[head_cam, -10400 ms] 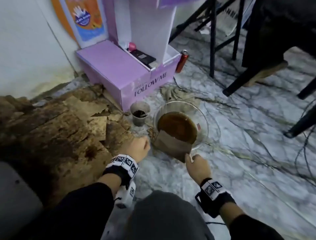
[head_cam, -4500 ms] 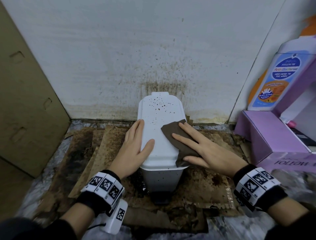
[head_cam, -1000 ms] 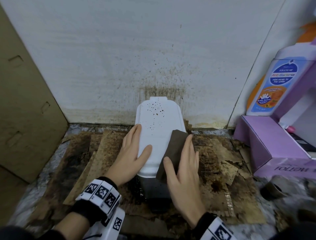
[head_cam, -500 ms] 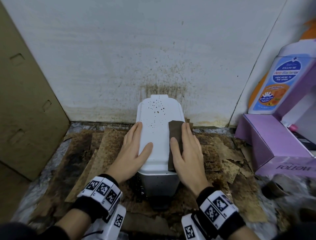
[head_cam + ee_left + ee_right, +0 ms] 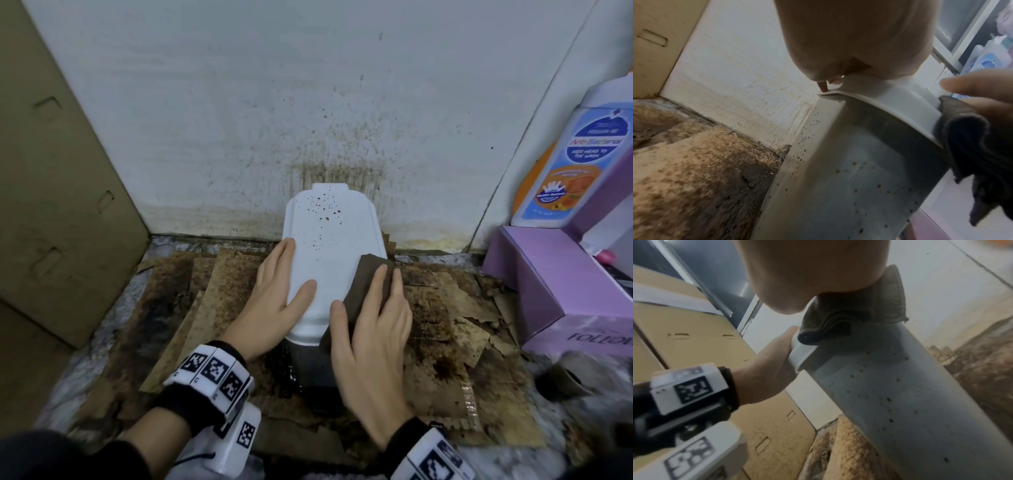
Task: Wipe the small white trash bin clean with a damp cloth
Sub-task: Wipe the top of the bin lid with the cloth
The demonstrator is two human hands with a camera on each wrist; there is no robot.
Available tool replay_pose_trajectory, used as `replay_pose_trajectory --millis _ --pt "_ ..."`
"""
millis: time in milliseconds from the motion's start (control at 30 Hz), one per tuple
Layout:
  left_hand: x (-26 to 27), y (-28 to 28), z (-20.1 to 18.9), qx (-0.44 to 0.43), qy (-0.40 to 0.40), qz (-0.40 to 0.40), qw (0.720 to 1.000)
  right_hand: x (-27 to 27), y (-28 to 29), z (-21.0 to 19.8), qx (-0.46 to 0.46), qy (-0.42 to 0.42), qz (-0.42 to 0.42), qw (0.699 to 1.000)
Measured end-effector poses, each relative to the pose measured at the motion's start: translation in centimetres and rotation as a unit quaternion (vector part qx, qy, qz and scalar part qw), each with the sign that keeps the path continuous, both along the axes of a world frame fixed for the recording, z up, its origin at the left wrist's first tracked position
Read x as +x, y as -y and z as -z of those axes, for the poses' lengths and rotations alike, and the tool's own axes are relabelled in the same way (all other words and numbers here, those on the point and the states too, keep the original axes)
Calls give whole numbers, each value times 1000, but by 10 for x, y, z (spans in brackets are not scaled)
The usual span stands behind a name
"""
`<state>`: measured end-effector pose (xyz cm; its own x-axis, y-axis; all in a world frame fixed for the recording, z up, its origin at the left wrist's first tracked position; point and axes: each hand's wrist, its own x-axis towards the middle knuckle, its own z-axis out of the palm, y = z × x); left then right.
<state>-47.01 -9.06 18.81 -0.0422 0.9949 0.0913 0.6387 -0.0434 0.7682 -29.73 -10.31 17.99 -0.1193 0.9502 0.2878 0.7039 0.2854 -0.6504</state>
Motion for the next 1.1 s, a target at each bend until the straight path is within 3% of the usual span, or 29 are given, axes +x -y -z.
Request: replay_pose_trajectory --millis 100,300,600,833,967,1033,1100 --pt "-3 -2 2 -2 0 1 1000 0 -12 0 42 38 18 998" --pt "-2 -2 0 -9 -4 5 1000 21 -53 -7 51 43 -53 996" --pt "-8 -5 0 -18 -15 21 1000 38 -92 -32 -119 -33 -174 977" --pt "-13 -7 -3 -34 -10 31 999 33 -94 -43 -135 -16 -237 962" --pt "-14 -7 -3 -32 -11 34 999 54 -96 -47 -188 -107 -288 933" --pt "-14 -8 -3 -30 -12 33 999 69 -94 -43 -149 -83 -325 930" --pt "-14 -8 -2 -27 -14 34 999 84 -93 -38 -85 5 -377 922"
